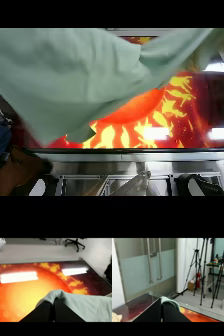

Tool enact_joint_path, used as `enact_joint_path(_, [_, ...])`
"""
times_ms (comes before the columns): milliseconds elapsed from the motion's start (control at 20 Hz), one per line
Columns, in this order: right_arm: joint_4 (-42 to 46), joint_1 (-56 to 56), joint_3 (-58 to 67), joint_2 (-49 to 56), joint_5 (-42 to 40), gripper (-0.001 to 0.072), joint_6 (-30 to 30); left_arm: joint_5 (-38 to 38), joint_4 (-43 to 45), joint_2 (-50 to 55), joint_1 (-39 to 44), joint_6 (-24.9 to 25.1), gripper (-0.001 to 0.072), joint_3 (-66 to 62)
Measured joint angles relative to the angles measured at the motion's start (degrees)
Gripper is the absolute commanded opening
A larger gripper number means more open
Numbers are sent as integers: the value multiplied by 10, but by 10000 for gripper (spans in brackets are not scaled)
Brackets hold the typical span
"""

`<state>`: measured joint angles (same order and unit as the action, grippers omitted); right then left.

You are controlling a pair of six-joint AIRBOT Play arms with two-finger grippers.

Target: Fold the shirts.

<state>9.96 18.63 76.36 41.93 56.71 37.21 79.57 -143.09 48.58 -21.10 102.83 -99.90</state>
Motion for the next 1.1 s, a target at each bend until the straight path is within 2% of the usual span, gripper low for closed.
enact_joint_path(150, [20, -31, -3, 50, -19, 21, 5, -6, 2, 19, 35, 8, 19, 100])
enact_joint_path(300, [33, -93, -5, 165, -52, 21, -17, -44, 28, 66, 61, 18, 19, 177])
enact_joint_path(350, [34, -113, -5, 209, -73, 22, -28, -64, 35, 88, 66, 24, 77, 202])
enact_joint_path(400, [36, -132, -4, 258, -98, 63, -37, -85, 39, 112, 69, 28, 376, 224])
enact_joint_path(450, [36, -147, -3, 308, -122, 253, -42, -104, 42, 136, 72, 31, 709, 244])
enact_joint_path(600, [38, -159, 8, 423, -156, 497, -37, -144, 49, 223, 68, 37, 717, 285])
enact_joint_path(750, [52, -119, 16, 477, -122, 502, 17, -144, 53, 299, 40, 39, 717, 286])
enact_joint_path(950, [139, -14, 12, 503, 8, 497, 152, -54, 52, 362, 12, 36, 716, 278])
enact_joint_path(1000, [169, 9, 3, 506, 33, 429, 180, -37, 52, 369, 15, 34, 716, 289])
enact_joint_path(1050, [193, 29, -12, 508, 53, 397, 203, -29, 52, 374, 22, 34, 716, 306])
enact_joint_path(1100, [212, 45, -30, 510, 71, 396, 220, -25, 53, 379, 33, 32, 715, 327])
